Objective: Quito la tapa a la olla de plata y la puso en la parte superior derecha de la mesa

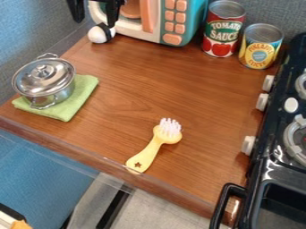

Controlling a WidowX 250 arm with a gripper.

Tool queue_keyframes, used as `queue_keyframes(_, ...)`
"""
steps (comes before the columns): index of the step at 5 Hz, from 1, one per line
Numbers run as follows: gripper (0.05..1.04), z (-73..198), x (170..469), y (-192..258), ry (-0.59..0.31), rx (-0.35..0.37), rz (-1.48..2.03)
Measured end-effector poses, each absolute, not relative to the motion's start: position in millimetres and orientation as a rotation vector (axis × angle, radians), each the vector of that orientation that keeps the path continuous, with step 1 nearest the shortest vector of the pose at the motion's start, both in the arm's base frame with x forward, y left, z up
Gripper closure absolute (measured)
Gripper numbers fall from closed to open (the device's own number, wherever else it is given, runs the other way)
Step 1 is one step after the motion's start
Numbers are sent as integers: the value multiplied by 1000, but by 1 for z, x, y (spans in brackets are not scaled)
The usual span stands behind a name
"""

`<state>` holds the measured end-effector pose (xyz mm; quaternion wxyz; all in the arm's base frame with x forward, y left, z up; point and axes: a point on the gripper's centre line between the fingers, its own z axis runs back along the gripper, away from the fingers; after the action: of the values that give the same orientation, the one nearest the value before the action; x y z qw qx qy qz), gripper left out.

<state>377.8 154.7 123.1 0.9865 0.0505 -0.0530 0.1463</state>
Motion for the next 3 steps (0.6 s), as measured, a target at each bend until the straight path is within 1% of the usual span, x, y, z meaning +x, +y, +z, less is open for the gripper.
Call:
queue_keyframes(1, 83, 108, 376, 153, -67, 88, 291)
queue_keyframes(2, 83, 93, 365, 167, -41, 68, 299)
queue_keyframes(3, 83, 90, 339, 189, -37, 48, 329)
